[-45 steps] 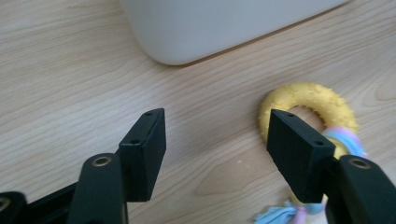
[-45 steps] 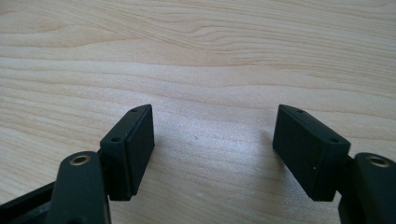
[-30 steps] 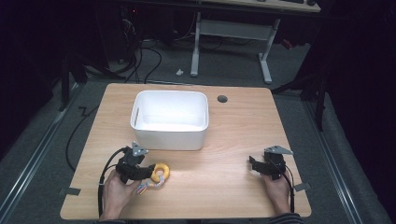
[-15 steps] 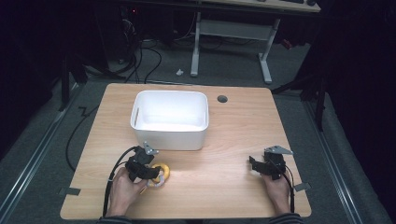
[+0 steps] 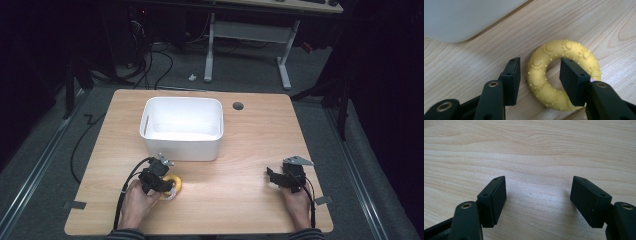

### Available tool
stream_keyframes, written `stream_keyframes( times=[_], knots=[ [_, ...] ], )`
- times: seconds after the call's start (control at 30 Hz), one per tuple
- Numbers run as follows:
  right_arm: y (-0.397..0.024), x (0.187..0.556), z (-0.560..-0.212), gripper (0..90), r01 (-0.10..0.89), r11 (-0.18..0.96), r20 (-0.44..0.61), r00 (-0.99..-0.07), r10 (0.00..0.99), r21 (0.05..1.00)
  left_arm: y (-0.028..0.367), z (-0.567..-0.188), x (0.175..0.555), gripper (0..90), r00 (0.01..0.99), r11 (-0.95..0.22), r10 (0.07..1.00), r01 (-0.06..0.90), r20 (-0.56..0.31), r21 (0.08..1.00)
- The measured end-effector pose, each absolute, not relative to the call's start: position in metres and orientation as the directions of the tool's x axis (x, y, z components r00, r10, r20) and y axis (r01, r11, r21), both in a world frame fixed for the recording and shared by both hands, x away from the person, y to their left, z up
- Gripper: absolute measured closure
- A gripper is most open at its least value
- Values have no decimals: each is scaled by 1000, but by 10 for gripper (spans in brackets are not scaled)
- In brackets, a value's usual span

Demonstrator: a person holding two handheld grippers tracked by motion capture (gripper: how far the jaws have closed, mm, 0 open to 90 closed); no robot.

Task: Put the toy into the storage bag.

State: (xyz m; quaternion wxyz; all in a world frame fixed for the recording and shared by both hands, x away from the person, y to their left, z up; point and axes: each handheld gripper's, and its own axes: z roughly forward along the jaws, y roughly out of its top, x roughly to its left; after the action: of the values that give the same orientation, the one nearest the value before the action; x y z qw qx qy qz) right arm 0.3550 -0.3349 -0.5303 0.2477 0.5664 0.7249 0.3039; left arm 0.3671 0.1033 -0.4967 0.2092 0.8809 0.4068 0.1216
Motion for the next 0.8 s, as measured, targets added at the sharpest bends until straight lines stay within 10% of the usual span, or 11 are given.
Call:
stream_keyframes(
  times=[0.8],
  knots=[
    [-335, 355, -530, 293, 671, 175, -15, -237, 971, 721, 104, -500, 369, 663, 651, -600, 757, 660, 56, 452]
  ],
)
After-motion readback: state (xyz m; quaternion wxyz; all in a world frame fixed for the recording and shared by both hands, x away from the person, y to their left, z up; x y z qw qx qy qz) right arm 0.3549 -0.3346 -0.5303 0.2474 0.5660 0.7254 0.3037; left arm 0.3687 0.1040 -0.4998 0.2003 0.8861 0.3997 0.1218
